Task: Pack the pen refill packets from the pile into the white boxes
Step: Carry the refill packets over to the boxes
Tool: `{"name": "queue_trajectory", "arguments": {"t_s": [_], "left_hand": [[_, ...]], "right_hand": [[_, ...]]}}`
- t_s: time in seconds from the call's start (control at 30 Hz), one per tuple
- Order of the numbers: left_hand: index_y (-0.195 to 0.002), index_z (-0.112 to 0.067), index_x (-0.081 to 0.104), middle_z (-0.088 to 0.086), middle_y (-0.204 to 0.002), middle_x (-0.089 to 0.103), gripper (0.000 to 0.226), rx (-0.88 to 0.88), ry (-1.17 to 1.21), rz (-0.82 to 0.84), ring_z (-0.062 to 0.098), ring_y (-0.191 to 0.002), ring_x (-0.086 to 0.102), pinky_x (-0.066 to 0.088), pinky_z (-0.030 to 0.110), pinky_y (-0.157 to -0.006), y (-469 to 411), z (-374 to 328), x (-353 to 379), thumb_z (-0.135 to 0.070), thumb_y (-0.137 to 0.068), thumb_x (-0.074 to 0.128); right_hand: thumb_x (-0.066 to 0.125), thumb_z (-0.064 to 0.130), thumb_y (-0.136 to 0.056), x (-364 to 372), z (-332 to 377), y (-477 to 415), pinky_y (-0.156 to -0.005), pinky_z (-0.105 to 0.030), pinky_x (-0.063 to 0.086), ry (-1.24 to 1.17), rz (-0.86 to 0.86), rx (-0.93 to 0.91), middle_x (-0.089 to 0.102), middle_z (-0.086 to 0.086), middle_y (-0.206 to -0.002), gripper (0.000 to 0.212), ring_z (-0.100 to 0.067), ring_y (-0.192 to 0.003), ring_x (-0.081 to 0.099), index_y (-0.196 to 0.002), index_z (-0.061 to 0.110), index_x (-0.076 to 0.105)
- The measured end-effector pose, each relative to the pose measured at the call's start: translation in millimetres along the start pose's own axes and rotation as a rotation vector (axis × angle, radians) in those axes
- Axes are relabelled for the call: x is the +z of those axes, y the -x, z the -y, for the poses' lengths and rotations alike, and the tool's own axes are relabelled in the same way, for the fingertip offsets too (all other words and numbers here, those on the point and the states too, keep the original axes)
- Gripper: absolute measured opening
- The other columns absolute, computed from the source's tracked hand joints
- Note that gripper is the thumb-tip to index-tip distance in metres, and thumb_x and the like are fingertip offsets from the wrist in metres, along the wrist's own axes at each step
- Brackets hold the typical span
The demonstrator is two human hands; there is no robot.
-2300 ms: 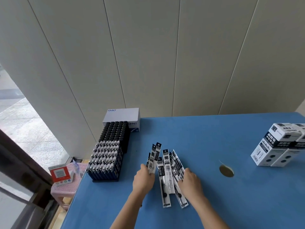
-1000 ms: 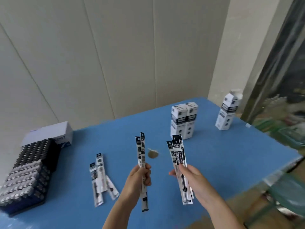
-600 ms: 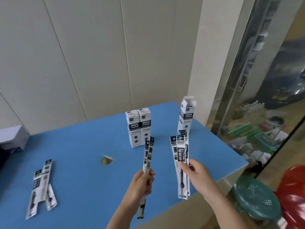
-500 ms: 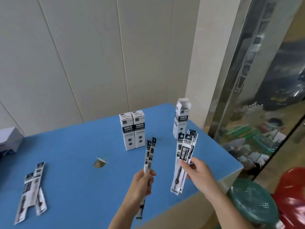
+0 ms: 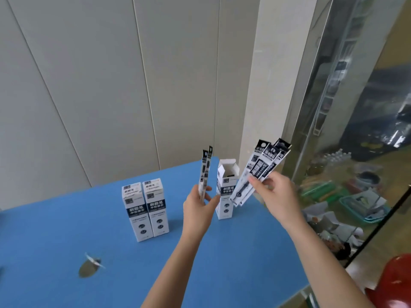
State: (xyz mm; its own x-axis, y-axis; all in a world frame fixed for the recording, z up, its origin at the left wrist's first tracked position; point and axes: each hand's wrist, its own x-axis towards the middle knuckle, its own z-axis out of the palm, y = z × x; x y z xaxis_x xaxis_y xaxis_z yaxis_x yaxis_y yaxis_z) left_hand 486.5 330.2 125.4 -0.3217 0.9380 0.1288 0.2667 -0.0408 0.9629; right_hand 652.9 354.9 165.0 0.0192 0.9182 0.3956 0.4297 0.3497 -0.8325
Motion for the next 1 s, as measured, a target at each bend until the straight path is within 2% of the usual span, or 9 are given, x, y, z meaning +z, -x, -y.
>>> {"name": "queue_trajectory", "arguments": {"t_s": [0.13,0.23,0.33,0.47,0.53,0.67,0.77,0.9,1.0], "left_hand": [[-0.099,-0.02,0.045,-0.004,-0.097,0.051,0.031,-0.011,-0.106,-0.023,0.013,-0.084,0.048,0.038,0.028,-0.073,-44,-5,25,-0.032,-0.081,0.068],[-0.107,-0.016,0.047,-0.003,-0.106,0.051,0.038,-0.02,-0.133,-0.023,0.015,-0.094,0.048,0.037,0.029,-0.078,-65,-2,40,-0.034,-0.08,0.067],[-0.111,-0.018,0.051,-0.006,-0.104,0.055,0.038,-0.02,-0.116,-0.021,0.017,-0.096,0.052,0.039,0.029,-0.076,-77,0,48,-0.035,-0.081,0.066],[-0.091,-0.025,0.052,-0.006,-0.091,0.058,0.015,-0.023,-0.109,-0.039,0.019,-0.09,0.056,0.043,0.03,-0.073,-88,0,54,-0.031,-0.083,0.063],[-0.083,-0.017,0.054,0.001,-0.083,0.061,0.01,-0.057,-0.055,-0.057,0.023,-0.083,0.057,0.043,0.032,-0.069,-90,-1,56,-0.026,-0.085,0.059],[-0.083,-0.008,0.056,0.009,-0.079,0.065,0.014,-0.101,0.032,-0.089,0.026,-0.07,0.057,0.047,0.038,-0.063,-91,2,64,-0.021,-0.086,0.05],[-0.07,-0.017,0.048,-0.004,-0.062,0.049,0.017,-0.134,0.092,-0.117,0.015,-0.054,0.04,0.034,0.027,-0.052,-91,5,69,-0.014,-0.087,0.047],[-0.067,-0.018,0.044,-0.006,-0.06,0.044,0.021,-0.169,0.148,-0.152,0.013,-0.05,0.035,0.03,0.026,-0.049,-89,6,72,-0.01,-0.087,0.044],[-0.067,-0.018,0.048,-0.007,-0.059,0.047,0.022,-0.175,0.162,-0.179,0.01,-0.049,0.037,0.031,0.025,-0.049,-87,5,71,-0.009,-0.088,0.044]], "right_hand": [[0.064,0.023,-0.085,4,-4,-45,-0.055,-0.006,0.042,-0.014,-0.044,-0.058,0.061,0.013,-0.067,0.023,-0.008,-0.069,0.063,-0.064,0.022,0.054],[0.065,0.022,-0.085,13,-12,-70,-0.058,-0.009,0.045,-0.045,-0.057,-0.077,0.062,0.012,-0.067,0.028,-0.017,-0.074,0.066,-0.061,0.027,0.051],[0.065,0.021,-0.084,20,-20,-89,-0.073,-0.033,0.055,-0.078,-0.017,-0.055,0.066,0.004,-0.074,0.013,-0.02,-0.077,0.067,-0.074,0.015,0.062],[0.065,0.022,-0.084,25,-25,-106,-0.07,-0.027,0.053,-0.046,0.027,-0.111,0.067,0.005,-0.078,0.013,-0.003,-0.072,0.064,-0.084,0.009,0.066],[0.065,0.022,-0.084,26,-28,-112,-0.07,-0.024,0.052,-0.049,0.072,-0.136,0.068,0.006,-0.081,0.012,0.002,-0.07,0.064,-0.087,0.01,0.067],[0.066,0.024,-0.083,27,-33,-125,-0.072,-0.039,0.055,-0.012,0.244,-0.169,0.072,-0.007,-0.086,0.022,-0.02,-0.078,0.068,-0.087,0.002,0.068],[0.067,0.023,-0.083,28,-37,-128,-0.073,-0.033,0.054,-0.008,0.385,-0.181,0.073,-0.004,-0.087,0.017,-0.02,-0.082,0.069,-0.086,0.007,0.07],[0.069,0.032,-0.08,35,-51,-130,-0.06,-0.033,0.044,0.172,0.498,-0.186,0.065,-0.005,-0.068,0.028,-0.022,-0.062,0.057,-0.072,0.006,0.063],[0.068,0.032,-0.081,39,-60,-130,-0.062,-0.024,0.043,0.275,0.606,-0.201,0.068,-0.003,-0.078,0.026,-0.022,-0.073,0.06,-0.085,0.007,0.067]]}}
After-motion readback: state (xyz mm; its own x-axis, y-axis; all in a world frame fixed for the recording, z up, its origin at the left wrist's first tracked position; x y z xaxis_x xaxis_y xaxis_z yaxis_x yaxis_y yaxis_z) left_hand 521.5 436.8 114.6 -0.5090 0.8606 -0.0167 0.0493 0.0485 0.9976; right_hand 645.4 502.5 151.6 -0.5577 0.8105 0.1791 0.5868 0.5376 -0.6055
